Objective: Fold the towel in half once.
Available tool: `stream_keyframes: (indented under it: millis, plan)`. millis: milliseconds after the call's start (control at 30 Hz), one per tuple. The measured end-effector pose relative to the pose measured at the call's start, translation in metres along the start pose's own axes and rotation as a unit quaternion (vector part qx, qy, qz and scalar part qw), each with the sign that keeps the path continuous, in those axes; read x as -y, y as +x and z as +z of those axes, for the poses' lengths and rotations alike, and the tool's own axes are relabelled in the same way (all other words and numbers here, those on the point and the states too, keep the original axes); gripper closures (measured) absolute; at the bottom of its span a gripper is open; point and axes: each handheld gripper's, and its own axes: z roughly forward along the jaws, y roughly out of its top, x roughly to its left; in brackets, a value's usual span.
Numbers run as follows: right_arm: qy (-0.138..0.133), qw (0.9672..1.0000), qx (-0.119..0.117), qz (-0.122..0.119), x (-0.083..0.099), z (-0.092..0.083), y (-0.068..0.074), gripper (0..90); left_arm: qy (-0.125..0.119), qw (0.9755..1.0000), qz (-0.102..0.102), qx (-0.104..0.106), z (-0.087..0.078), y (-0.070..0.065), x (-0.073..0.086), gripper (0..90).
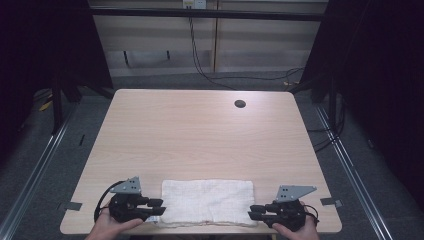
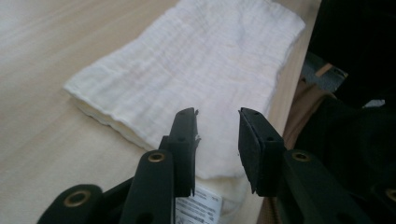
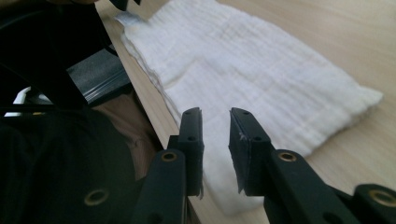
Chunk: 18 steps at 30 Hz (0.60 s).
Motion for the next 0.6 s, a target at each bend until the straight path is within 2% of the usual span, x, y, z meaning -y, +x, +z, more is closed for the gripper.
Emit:
stream_keyframes:
  millis: [100, 167, 333, 433, 500, 533, 567, 600]
  plan:
    - [0.005, 0.9999, 0.014, -0.008, -0.007, 0.007, 0.001, 70.2, -0.008, 0.9998, -0.005, -0.018, -0.001, 0.007, -0.008, 63.5]
    - [0.012, 0.9998, 0.015, -0.008, -0.011, 0.015, 0.0, 69.2, -0.012, 0.9995, -0.005, -0.03, -0.002, 0.009, -0.013, 62.2]
    - [0.027, 0.9995, 0.013, -0.014, -0.025, 0.036, 0.003, 67.3, -0.008, 0.999, 0.0, -0.044, -0.002, 0.014, -0.029, 60.1]
    - [0.036, 0.9991, 0.011, -0.021, -0.036, 0.05, 0.007, 64.5, 0.0, 0.9989, 0.002, -0.048, 0.004, 0.023, -0.04, 60.0]
    - [0.041, 0.9987, 0.002, -0.031, -0.043, 0.06, 0.011, 61.4, -0.005, 0.9986, -0.008, -0.052, 0.009, 0.031, -0.043, 60.0]
    - [0.045, 0.9985, 0.0, -0.031, -0.046, 0.065, 0.013, 58.8, 0.001, 0.9984, -0.017, -0.053, 0.012, 0.036, -0.042, 59.3]
    - [0.05, 0.9982, -0.003, -0.032, -0.048, 0.072, 0.014, 54.3, 0.003, 0.9982, -0.023, -0.055, 0.014, 0.039, -0.041, 56.2]
    - [0.059, 0.9977, -0.003, -0.031, -0.05, 0.076, 0.016, 54.9, 0.003, 0.9981, -0.032, -0.052, 0.016, 0.043, -0.037, 54.5]
